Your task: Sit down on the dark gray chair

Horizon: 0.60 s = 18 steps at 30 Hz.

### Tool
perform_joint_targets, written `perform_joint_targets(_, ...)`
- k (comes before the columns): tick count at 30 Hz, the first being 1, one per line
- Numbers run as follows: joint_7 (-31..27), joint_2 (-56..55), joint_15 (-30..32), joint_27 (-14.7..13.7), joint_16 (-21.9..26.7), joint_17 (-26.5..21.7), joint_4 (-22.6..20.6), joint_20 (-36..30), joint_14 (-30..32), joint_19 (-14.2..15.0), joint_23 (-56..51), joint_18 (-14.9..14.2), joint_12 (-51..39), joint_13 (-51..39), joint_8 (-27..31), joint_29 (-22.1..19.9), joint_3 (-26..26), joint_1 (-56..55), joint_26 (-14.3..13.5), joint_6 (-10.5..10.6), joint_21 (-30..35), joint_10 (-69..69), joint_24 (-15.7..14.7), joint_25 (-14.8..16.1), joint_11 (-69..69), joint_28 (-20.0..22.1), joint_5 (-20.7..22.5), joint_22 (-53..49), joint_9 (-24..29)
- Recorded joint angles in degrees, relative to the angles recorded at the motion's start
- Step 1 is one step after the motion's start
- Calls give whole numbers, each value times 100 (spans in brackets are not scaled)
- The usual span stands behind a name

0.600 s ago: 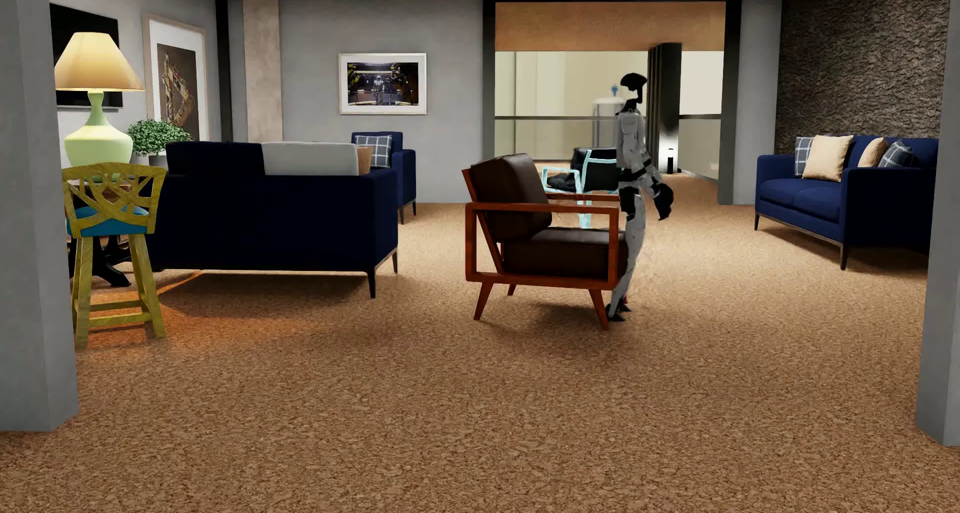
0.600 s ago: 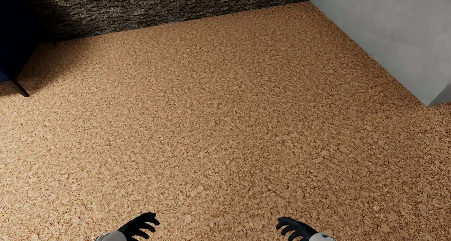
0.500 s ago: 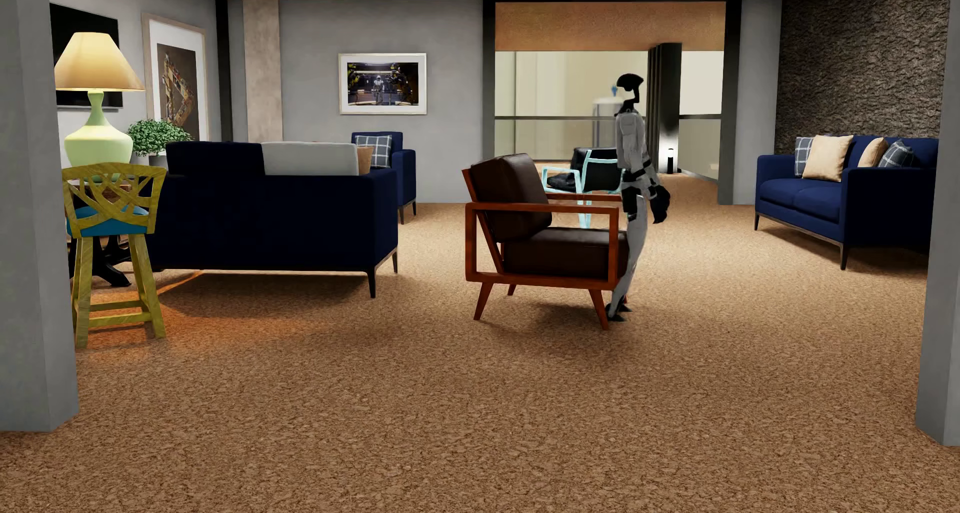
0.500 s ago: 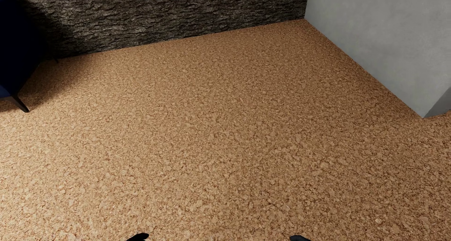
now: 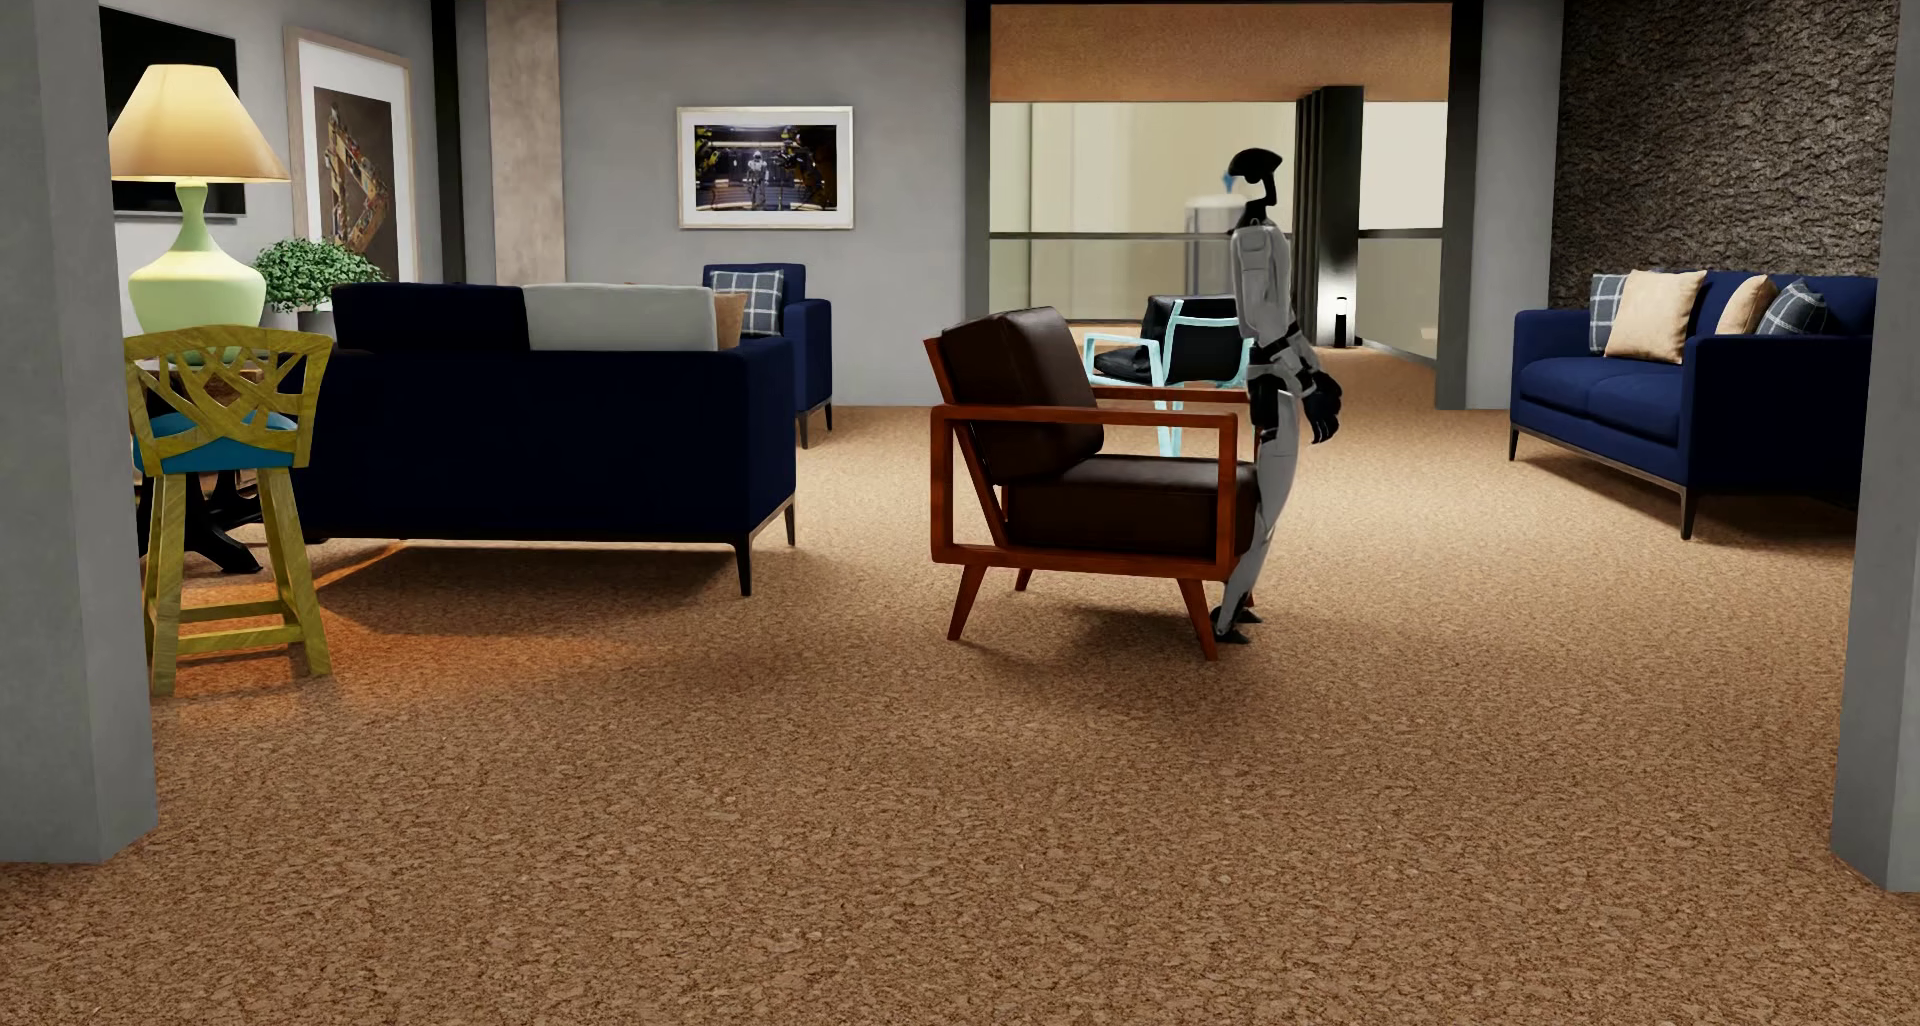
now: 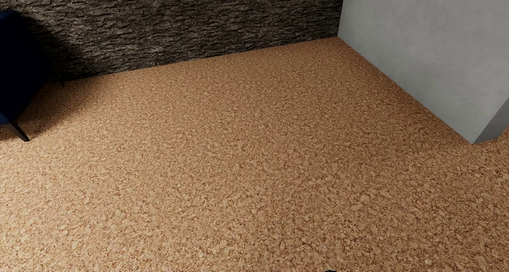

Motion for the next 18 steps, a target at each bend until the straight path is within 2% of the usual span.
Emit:
perform_joint_targets(5,60,37,15,-20,28,36,-23,52,-19,-30,87,-27,-70,-24,-152,41,8,77,51,5,93,-67,-158,-57,-2,188,23,191,20)
perform_joint_targets(12,-38,-328,-2,206,-1,11,-82,-466,-21,-196,236,94,-494,-494,-122,-76,21,-392,88,9,338,390,2,131,413,34,22,-44,360)
perform_joint_targets(13,-70,-408,-34,190,-8,14,-66,-585,19,-167,162,107,-734,-677,-125,-45,31,-422,89,3,498,449,70,91,611,37,20,-66,605)
perform_joint_targets(15,-190,-1115,-134,214,-21,-3,-34,-908,-163,-168,-20,105,-1159,-1114,81,0,88,-1224,159,-14,867,1321,103,25,1327,82,-57,-227,874)
perform_joint_targets(18,-319,-2414,-323,76,81,-229,151,-1325,-488,124,-770,-97,-1917,-2004,339,234,139,-2698,133,7,1680,2878,84,-180,2579,110,-299,-827,1577)
